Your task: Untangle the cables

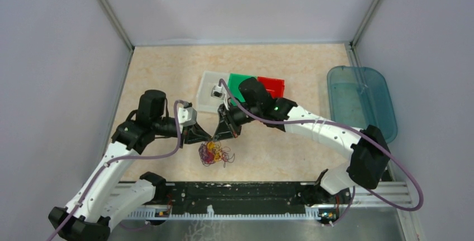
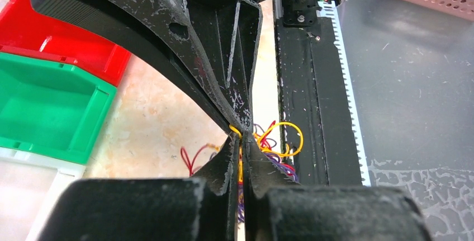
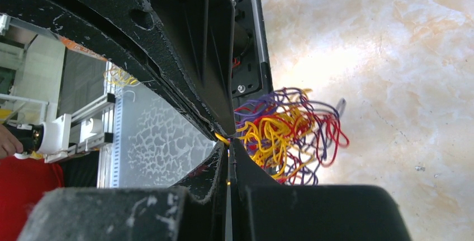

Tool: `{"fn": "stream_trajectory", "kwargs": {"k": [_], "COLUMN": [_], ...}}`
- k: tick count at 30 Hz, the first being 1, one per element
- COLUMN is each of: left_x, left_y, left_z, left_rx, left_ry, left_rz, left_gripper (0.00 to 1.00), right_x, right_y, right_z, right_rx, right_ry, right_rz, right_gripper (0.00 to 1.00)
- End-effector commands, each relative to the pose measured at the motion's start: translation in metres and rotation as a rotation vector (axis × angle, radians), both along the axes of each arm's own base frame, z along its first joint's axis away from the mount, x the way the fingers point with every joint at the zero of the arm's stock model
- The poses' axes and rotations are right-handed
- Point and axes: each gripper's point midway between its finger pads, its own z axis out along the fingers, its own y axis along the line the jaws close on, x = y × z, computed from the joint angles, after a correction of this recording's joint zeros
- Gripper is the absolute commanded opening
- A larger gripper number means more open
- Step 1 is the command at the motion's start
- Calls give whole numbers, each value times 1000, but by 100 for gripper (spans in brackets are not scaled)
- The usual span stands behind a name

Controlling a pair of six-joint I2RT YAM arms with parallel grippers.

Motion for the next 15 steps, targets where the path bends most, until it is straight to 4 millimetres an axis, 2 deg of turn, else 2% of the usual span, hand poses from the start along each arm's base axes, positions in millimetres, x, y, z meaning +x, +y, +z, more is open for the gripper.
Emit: {"fn": "stream_trajectory", "kwargs": {"k": [1,8,10,11,12,13,15], "left_x": [-4,2,12,18,23,29,37], "left_y": [-1,1,2,2,3,3,2], "left_z": [4,8,13,17,20,25,33], "left_rx": [-18,-10,-11,-19,-26,-38,-62], "left_ry": [-44,-82,-111,-124,-115,-134,-86], "left_rz": [-19,21,69,102,146,179,247], "left_gripper": [2,0,0,0,0,0,0], "right_x": [-2,-1,8,19,33,50,69], "right_y": [2,-2,-4,-6,-10,-16,-28], "right_z": [41,41,41,41,40,39,43], "right_rx": [100,106,104,95,80,66,76], "right_ry": [-97,-115,-145,-175,-213,-261,-344], "right_rz": [15,-10,-73,-149,-245,-358,-515], "right_gripper": [0,0,0,0,4,13,32]}}
